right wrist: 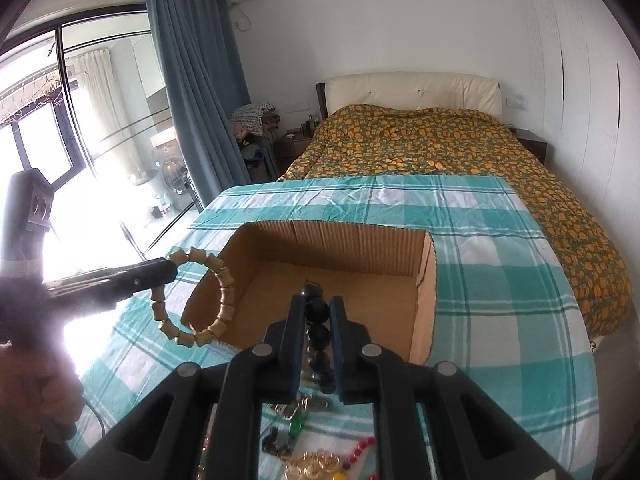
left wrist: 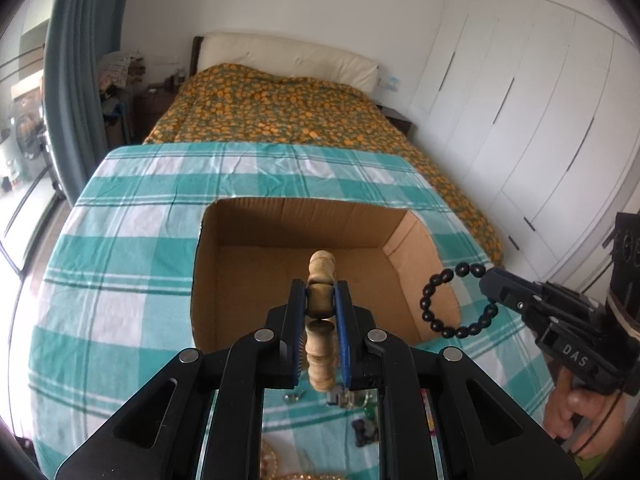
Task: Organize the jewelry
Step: 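Carry both bracelets into the cardboard box and open both tools, then withdraw both tools from the box back over the jewelry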
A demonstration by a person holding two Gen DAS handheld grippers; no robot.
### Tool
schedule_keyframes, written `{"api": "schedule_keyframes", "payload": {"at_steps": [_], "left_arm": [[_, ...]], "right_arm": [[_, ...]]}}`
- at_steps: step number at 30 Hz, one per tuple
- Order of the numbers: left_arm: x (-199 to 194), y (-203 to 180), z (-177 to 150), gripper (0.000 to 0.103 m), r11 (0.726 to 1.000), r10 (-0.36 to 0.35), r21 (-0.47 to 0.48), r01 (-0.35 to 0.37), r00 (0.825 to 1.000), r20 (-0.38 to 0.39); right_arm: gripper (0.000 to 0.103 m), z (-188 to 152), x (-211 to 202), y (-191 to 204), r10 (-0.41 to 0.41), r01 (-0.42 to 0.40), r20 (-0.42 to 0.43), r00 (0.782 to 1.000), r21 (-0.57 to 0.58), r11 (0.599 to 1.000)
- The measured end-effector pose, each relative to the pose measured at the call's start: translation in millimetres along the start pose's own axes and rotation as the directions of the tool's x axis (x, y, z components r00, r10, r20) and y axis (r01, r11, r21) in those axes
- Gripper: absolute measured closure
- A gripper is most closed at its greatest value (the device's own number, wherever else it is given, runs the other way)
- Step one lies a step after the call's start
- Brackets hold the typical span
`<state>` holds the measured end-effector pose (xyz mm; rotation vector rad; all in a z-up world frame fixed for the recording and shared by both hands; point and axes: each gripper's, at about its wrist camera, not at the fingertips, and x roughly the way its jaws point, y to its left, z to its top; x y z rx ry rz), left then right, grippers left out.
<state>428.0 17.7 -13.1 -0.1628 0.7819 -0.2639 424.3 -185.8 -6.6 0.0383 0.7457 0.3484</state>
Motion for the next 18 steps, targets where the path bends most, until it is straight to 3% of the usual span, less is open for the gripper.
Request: {"api": "schedule_keyframes", "payload": {"at_steps": [8,9,10,11,12,13,18], "left_arm": [[80.6,3.5,0.9,0.086,0.995,0.095,0.029,-0.092,0.988,-0.126],[88.5,2.6,-0.7,0.081,0.994,0.106,0.034,-0.102,0.984,-0.142],[94.8,1.9,-2.9,0.054,0.992,0.123,0.039,-0.119,0.98,-0.158],[98.7,1.5,-5.2,0.02,0.988,0.15,0.044,-0.145,0.975,-0.165],[98.8,1.0,-7.1,0.008,0.983,0.182,0.047,-0.177,0.971,-0.152],[95.3,0.4,-9.4,0.004,0.977,0.212,0.053,-0.207,0.97,-0.122],[77.4,-0.5,-21.3,0.004,0.978,0.203,0.062,-0.198,0.976,-0.082]], "right_arm": [[0.089,7.3,83.8,-3.0,-0.021,0.02,-0.074,0.997,-0.014,1.0],[0.083,3.9,93.1,-4.7,-0.035,0.034,-0.087,0.996,-0.014,0.999],[0.075,0.7,99.4,-6.8,-0.055,0.054,-0.101,0.993,-0.015,0.998],[0.051,-2.1,103.8,-9.8,-0.075,0.074,-0.116,0.99,-0.01,0.997],[0.037,-5.4,104.0,-11.8,-0.086,0.087,-0.121,0.989,0.001,0.996],[0.037,-8.9,100.4,-14.0,-0.086,0.088,-0.109,0.99,0.015,0.996],[0.029,-19.3,74.4,-17.5,-0.08,0.082,-0.056,0.995,0.027,0.996]]}}
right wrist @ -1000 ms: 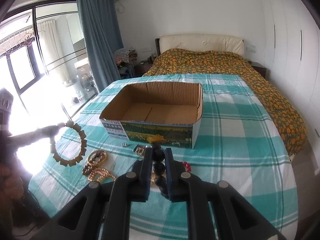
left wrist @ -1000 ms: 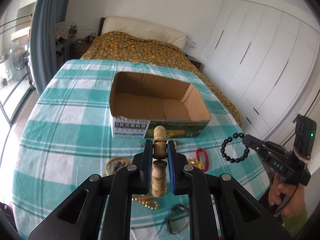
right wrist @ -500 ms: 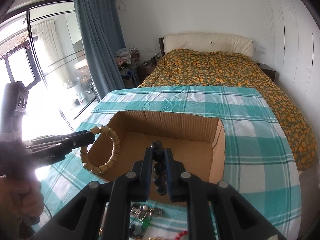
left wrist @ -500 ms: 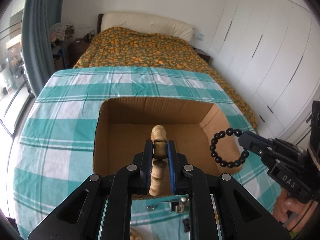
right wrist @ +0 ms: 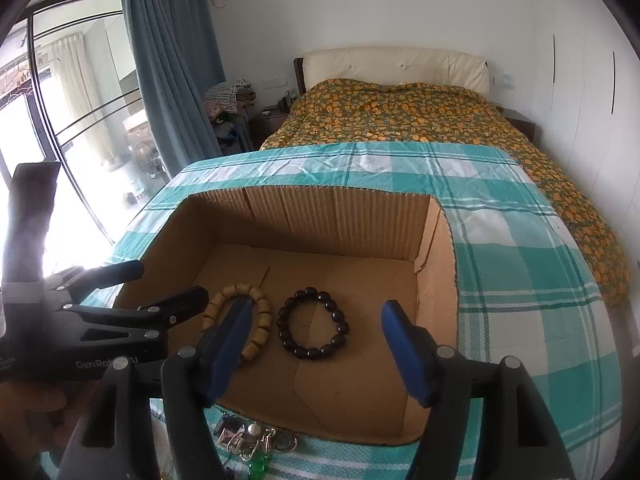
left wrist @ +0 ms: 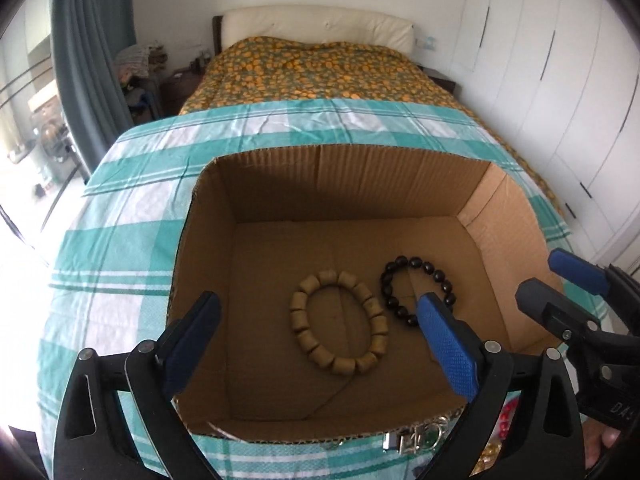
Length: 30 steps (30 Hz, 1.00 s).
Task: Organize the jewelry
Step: 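Withdraw both tools from the box back over the jewelry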
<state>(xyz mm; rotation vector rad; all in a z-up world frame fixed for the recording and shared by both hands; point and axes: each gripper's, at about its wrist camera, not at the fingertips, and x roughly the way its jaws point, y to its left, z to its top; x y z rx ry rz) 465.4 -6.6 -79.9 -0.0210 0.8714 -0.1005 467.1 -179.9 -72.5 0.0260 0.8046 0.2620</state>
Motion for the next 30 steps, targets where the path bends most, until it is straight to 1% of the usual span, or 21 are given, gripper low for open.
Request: {"api": "schedule_keyframes", "payload": {"at_steps": [3,7,11,16,20,23,25,27,30], "left_arm": [[-16.9,-1.5,-10.9,0.004,1.0,0.009,0.009,-0.01,0.999,0.036],[-46.4,-0.9,-33.1,0.001,0.999,0.02,0.026,-0.022,0.996,0.085],[-69.2,3.2,-61.5,0.001,0.998,0.062,0.026,-0.065,0.993,0.1],[-95.1,15.3,-109.5,0.001,0.996,0.077,0.024,-0.08,0.992,0.099],[-107.9,35.8,-150.4,0.001,0.993,0.115,-0.015,-0.114,0.989,0.092],[-109.3,53.2,-178.2,0.001,0.988,0.153,-0.047,-0.15,0.985,0.077],[-105.1,64.1,-193.4,0.001,0.983,0.175,-0.072,-0.171,0.983,0.05],[-99.5,73.5,-204.5,0.001,0.979,0.179,-0.102,-0.176,0.984,0.015],[-96.0,79.5,-216.2,0.001,0.975,0.175,-0.135,-0.174,0.985,-0.002]], "right_arm": [[0.024,-8.3,-20.3,2.3,-0.01,0.011,0.044,0.999,-0.016,1.0],[0.022,-25.1,-47.3,5.6,-0.039,0.043,0.081,0.996,-0.052,0.998],[0.022,-52.2,-68.8,3.0,-0.073,0.079,0.086,0.994,-0.058,0.995],[0.022,-97.3,-86.1,-8.5,-0.112,0.114,0.048,0.993,-0.042,0.993],[0.022,-134.1,-93.7,-20.7,-0.145,0.145,0.006,0.989,-0.034,0.989],[0.022,-159.9,-101.4,-36.5,-0.16,0.16,-0.019,0.987,0.004,0.987],[0.022,-175.4,-107.1,-48.2,-0.183,0.184,-0.028,0.983,0.045,0.982],[0.022,-187.6,-109.5,-57.4,-0.192,0.196,-0.053,0.98,0.081,0.977],[0.022,-203.1,-110.4,-64.3,-0.227,0.235,-0.088,0.97,0.092,0.968]]}}
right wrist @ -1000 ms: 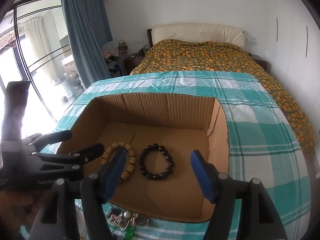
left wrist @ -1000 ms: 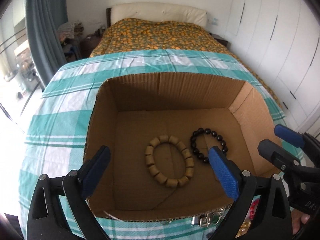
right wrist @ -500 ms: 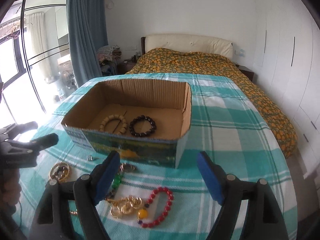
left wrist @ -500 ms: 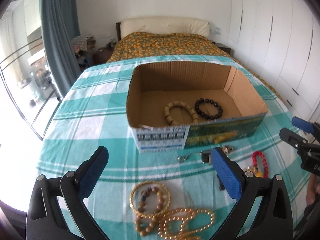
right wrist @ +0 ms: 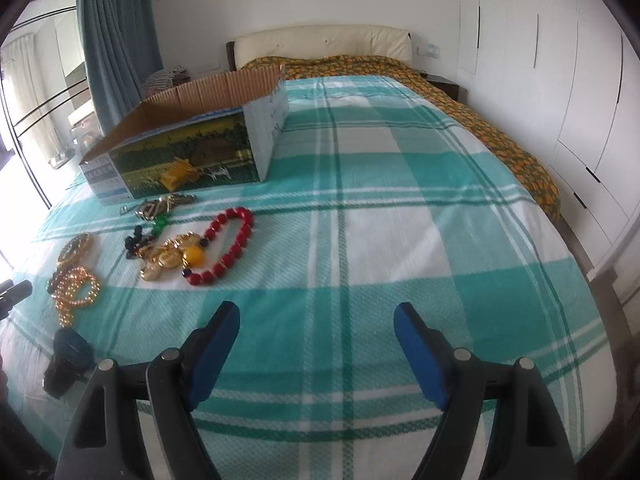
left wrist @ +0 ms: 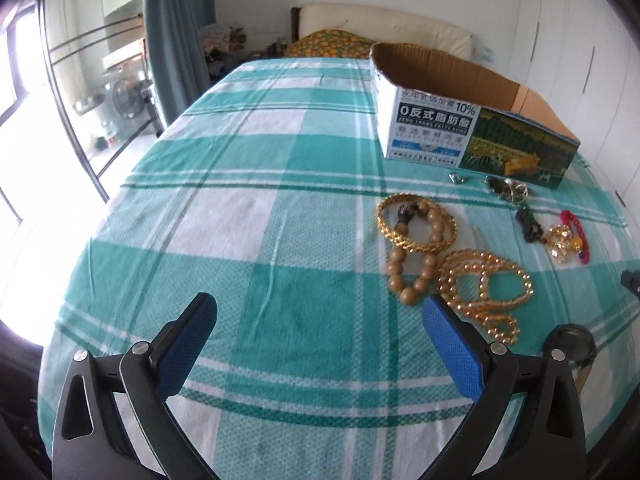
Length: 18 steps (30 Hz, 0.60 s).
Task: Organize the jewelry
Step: 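Withdraw both tools from the box back over the jewelry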
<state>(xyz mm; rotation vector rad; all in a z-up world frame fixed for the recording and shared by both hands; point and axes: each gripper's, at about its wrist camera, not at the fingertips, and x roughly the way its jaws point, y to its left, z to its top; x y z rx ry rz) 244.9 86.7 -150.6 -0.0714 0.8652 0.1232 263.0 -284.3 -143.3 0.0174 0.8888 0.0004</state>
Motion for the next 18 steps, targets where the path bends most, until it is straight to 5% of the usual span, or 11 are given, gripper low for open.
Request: {"api": "schedule_keyframes", "payload": {"at_steps": [5,18], "left_arm": [[8.2,3.3,-12.6,0.001,1.0,-0.012,-0.003,0.012,1.0,-0.015],[21.2,-0.6,-15.0,0.0,1.0,0.023,-0.008,-0.023,0.998,-0.065]], "right_arm": [[0.022,-12.4,6.7,4.9,-0.055,0.054,-0.026,0.998,-0.042,0.998],[0.022,-23.2,7.4,14.0,-0.04,0.039,-0.012,0.999,-0.099,0.994]]}}
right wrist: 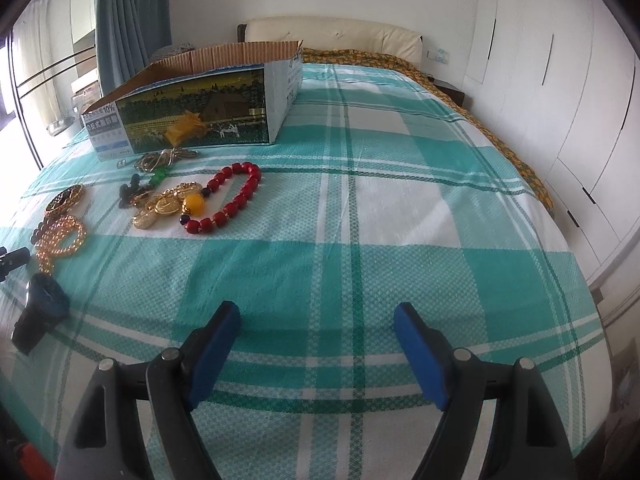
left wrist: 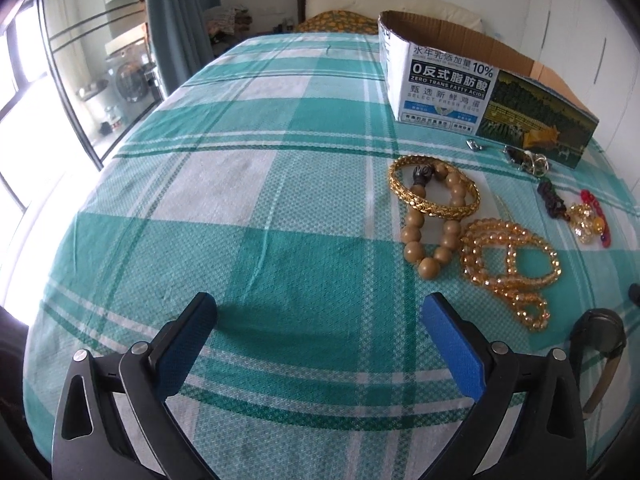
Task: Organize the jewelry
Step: 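Withdraw both tools from the box back over the jewelry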
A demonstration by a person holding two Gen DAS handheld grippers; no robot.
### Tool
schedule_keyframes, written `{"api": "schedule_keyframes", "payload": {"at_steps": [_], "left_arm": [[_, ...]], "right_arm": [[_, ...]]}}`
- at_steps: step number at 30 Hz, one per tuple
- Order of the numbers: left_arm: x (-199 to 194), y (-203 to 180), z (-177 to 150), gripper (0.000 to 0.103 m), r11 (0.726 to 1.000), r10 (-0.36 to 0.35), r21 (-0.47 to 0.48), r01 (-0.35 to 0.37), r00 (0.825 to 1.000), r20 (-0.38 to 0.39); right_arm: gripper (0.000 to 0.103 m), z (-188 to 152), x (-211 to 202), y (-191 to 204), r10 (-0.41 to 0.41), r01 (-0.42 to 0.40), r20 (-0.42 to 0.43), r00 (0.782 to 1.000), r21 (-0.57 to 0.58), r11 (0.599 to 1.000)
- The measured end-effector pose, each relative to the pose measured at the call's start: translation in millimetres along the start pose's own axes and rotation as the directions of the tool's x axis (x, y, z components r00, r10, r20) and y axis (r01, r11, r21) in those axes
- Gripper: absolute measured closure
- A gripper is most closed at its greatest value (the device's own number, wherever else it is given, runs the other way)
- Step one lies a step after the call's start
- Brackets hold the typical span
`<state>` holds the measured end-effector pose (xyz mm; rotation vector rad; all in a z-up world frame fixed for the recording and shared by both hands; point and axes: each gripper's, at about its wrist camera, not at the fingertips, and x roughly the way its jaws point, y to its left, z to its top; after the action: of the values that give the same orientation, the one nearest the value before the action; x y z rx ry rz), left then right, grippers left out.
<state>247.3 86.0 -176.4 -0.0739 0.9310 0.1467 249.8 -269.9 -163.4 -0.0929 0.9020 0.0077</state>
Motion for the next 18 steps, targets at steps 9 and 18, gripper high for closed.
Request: {"api": "schedule_keyframes", "payload": {"at_steps": [9,18], "left_arm": [[-0.4,1.8,-1.5,0.0,1.0,0.002,0.001,-0.002,1.0,0.004],[-0.4,2.5,-1.4,0.0,1.0,-0.02,0.022,0.02,1.0,-0.005]], "right_arm": [[0.02,-3.4,-0.1,-0.9,-0.007,0.007,0.018,1.0,0.026,1.0],[0.019,-3.1,0.4,-1.5,-0.009,0.008,0.017,1.0,0.031,0.999]]}}
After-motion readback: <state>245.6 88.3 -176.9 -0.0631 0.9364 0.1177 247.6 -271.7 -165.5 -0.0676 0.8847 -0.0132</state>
